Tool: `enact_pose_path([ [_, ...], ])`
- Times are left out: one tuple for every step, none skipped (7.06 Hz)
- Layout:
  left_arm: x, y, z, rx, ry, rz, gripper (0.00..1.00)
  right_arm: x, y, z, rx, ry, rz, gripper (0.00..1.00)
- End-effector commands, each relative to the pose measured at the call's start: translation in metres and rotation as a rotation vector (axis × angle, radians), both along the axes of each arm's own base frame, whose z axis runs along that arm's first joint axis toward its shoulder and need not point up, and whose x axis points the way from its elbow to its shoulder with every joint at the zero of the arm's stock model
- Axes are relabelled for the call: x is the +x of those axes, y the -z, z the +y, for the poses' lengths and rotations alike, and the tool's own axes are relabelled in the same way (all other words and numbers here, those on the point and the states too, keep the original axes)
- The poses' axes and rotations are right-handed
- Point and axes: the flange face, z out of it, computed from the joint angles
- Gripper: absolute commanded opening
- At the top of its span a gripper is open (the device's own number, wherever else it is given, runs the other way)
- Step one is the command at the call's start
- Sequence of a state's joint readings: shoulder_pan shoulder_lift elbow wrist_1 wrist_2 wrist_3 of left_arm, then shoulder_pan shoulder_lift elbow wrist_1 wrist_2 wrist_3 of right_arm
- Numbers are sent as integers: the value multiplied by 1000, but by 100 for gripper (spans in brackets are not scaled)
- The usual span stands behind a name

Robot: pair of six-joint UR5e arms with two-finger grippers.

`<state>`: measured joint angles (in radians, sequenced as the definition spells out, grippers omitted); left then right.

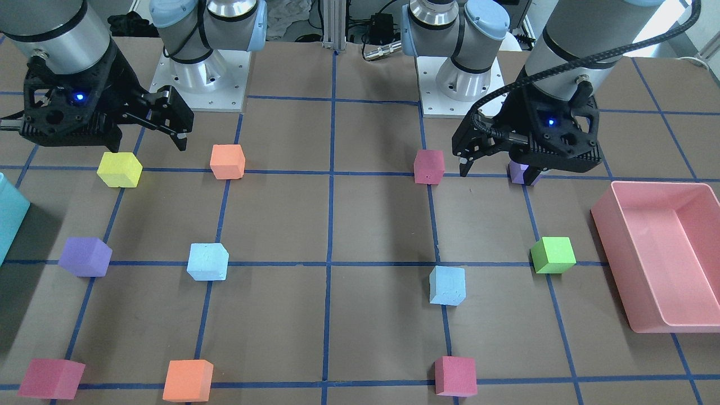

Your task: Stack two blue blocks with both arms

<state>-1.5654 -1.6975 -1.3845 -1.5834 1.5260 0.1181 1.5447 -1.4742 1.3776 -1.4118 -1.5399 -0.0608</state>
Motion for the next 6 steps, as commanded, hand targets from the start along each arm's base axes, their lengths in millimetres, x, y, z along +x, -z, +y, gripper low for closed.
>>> enact_pose_path([
  [-1,0,0,-1,1,1,100,-1,3,0,16,-1,6,100],
  [-1,1,1,2,2,0,100,-1,3,0,16,0,8,100],
  [-1,1,2,2,2,0,100,-1,3,0,16,0,9,100],
  [-1,1,1,4,2,0,100,-1,3,1,18,0,11,100],
  [-1,1,2,2,2,1,100,-1,3,1,21,2,11,100],
  [-2,1,2,2,4,0,100,-1,12,-3,39,0,7,100],
])
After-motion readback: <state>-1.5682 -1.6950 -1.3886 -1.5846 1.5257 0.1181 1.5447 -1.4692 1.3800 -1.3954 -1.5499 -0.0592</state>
